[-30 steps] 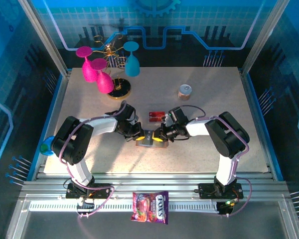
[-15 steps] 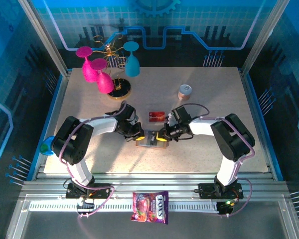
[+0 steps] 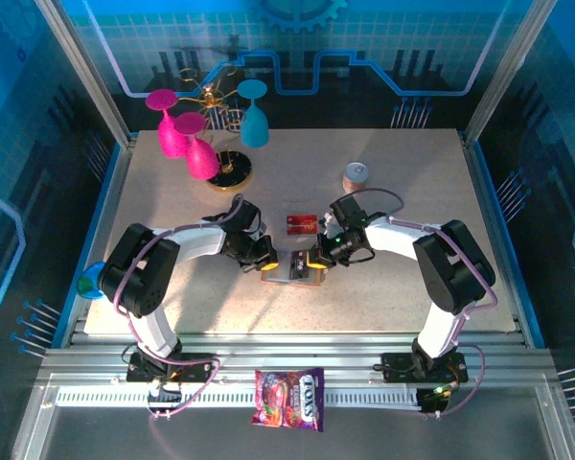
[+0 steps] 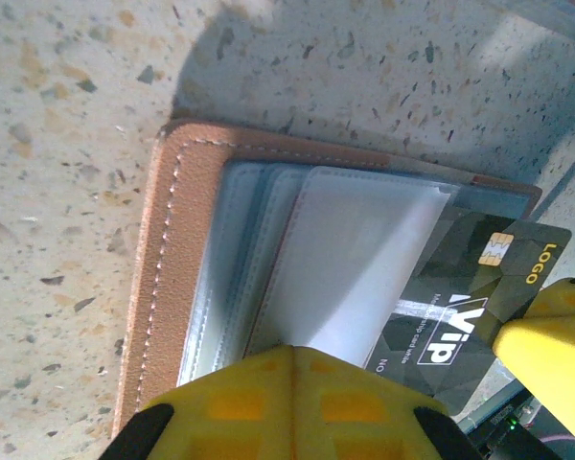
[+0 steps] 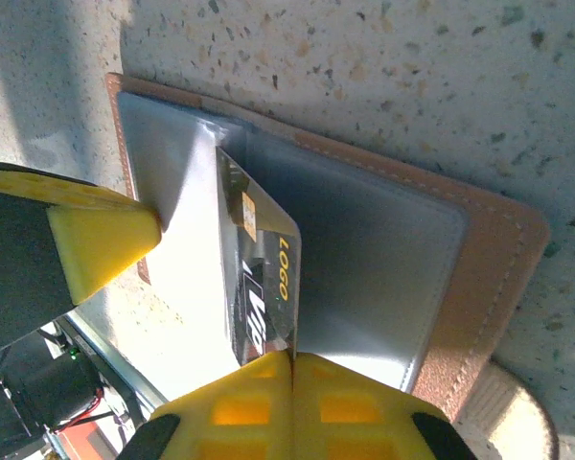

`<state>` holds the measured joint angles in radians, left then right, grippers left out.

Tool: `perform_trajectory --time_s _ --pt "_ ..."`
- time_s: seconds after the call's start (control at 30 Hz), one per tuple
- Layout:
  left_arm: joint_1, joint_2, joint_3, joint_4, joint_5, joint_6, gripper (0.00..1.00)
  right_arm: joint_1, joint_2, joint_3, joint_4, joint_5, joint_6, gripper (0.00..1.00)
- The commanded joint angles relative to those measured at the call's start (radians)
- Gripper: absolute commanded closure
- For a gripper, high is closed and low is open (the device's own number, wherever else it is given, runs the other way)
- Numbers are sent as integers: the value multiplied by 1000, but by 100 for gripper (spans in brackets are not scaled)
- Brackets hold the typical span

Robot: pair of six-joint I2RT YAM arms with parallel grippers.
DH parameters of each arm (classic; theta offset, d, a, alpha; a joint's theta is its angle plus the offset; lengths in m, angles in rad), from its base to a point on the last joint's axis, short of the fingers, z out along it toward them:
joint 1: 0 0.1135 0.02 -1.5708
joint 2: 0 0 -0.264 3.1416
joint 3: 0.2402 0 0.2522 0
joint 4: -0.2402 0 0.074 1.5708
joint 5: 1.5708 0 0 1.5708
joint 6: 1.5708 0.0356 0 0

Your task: Take the credit cards out of the card holder

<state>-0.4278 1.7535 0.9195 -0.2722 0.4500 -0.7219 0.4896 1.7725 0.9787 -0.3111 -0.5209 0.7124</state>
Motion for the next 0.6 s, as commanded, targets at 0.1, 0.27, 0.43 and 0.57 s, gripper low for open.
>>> perform_trajectory --time_s 0.1,0.27,0.43,0.57 --pt "-4 15 10 -35 -14 25 92 3 -20 30 -60 30 -17 96" --pt "-4 14 9 -35 -15 27 92 -2 -26 32 -89 47 -33 96" --pt "-4 16 9 -33 -16 24 92 10 -31 35 -71 53 -9 97" --pt "-5 13 7 -31 -15 22 92 17 -31 33 -71 67 3 98"
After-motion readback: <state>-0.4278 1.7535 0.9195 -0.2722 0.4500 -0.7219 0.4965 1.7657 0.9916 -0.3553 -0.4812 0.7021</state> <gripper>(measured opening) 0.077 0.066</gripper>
